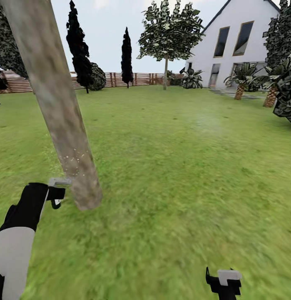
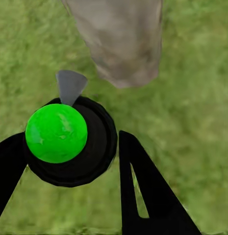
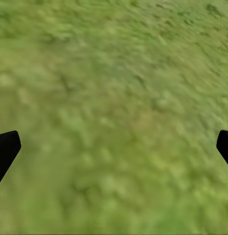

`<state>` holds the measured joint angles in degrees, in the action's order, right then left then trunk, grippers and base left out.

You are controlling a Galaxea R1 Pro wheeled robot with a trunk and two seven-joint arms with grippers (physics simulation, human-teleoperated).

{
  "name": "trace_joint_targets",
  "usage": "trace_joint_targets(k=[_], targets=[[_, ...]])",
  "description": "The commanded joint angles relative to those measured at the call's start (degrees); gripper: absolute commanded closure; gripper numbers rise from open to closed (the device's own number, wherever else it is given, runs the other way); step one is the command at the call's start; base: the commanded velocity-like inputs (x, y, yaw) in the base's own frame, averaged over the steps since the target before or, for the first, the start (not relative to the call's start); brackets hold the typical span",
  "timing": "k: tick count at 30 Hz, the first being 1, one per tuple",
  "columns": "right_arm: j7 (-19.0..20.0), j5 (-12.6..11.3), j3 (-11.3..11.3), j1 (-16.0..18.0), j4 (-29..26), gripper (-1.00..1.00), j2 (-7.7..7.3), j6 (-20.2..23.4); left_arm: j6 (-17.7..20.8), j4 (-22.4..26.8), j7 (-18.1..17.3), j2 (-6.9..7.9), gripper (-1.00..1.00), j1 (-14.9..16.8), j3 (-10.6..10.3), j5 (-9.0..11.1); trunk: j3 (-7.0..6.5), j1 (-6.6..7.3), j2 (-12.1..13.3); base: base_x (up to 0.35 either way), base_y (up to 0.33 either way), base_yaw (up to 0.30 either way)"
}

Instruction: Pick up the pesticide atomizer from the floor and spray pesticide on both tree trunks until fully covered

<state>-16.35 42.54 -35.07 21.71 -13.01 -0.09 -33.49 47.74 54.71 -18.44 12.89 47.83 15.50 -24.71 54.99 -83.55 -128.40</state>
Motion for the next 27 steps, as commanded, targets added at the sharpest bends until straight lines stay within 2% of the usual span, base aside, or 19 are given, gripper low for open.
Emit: trace_joint_targets(k=[1,2,4,8,9,11,16,19,23,27], targets=[[0.0,0.0,0.0,0.0,0.0,-1.0,0.0,0.0,0.04,-0.11,-0.09,0.77,1.0,-0.79,0.02,0.77,-0.01,0.0,0.0,0.0,-0.274,0.277],[0.0,0.0,0.03,0.0,0.02,-1.0,0.01,0.0,-0.02,-0.14,-0.05,1.12,1.0,-1.36,-0.01,0.86,-0.01,0.0,0.0,0.0,-0.274,0.278],[0.03,0.0,0.05,0.0,0.07,-1.0,0.07,0.0,0.04,-0.14,0.39,0.92,1.0,-1.85,-0.27,0.91,-0.01,0.0,0.0,0.037,-0.274,0.277],[0.08,0.0,0.08,0.0,0.09,-1.0,0.09,0.0,0.19,-0.13,0.5,-1.09,1.0,-1.94,-0.38,1.1,-0.01,0.0,0.0,0.19,-0.223,0.246],[0.09,0.0,0.08,0.0,0.09,-1.0,0.09,0.0,0.21,-0.13,0.52,-1.89,1.0,-1.95,-0.39,1.03,-0.01,0.0,0.0,0.237,-0.186,0.064],[0.09,0.0,0.08,0.0,0.09,-1.0,0.09,0.0,0.23,-0.13,0.58,-2.56,1.0,-1.95,-0.35,0.8,-0.01,0.0,0.0,0.25,-0.175,0.018],[0.09,0.0,0.07,0.0,0.01,-1.0,0.01,0.0,0.15,-0.72,0.73,-2.5,1.0,-2.11,-0.32,0.72,-0.01,0.0,0.0,0.275,-0.167,0.002],[0.04,0.0,0.01,0.0,0.02,-1.0,0.0,0.0,-0.25,-4.93,0.77,-0.84,1.0,-4.25,0.19,0.6,-0.01,0.0,0.0,0.218,-0.195,0.0],[0.02,0.0,0.0,0.0,0.02,-1.0,0.02,0.0,-0.28,-5.24,1.23,-0.56,1.0,-4.79,0.33,0.61,-0.01,0.0,0.0,0.037,-0.262,0.0],[0.02,0.0,0.03,0.0,0.07,-1.0,0.08,0.0,-1.27,-5.08,1.51,-0.68,1.0,-5.42,2.49,0.75,-0.01,0.0,0.0,0.003,-0.273,0.0]])
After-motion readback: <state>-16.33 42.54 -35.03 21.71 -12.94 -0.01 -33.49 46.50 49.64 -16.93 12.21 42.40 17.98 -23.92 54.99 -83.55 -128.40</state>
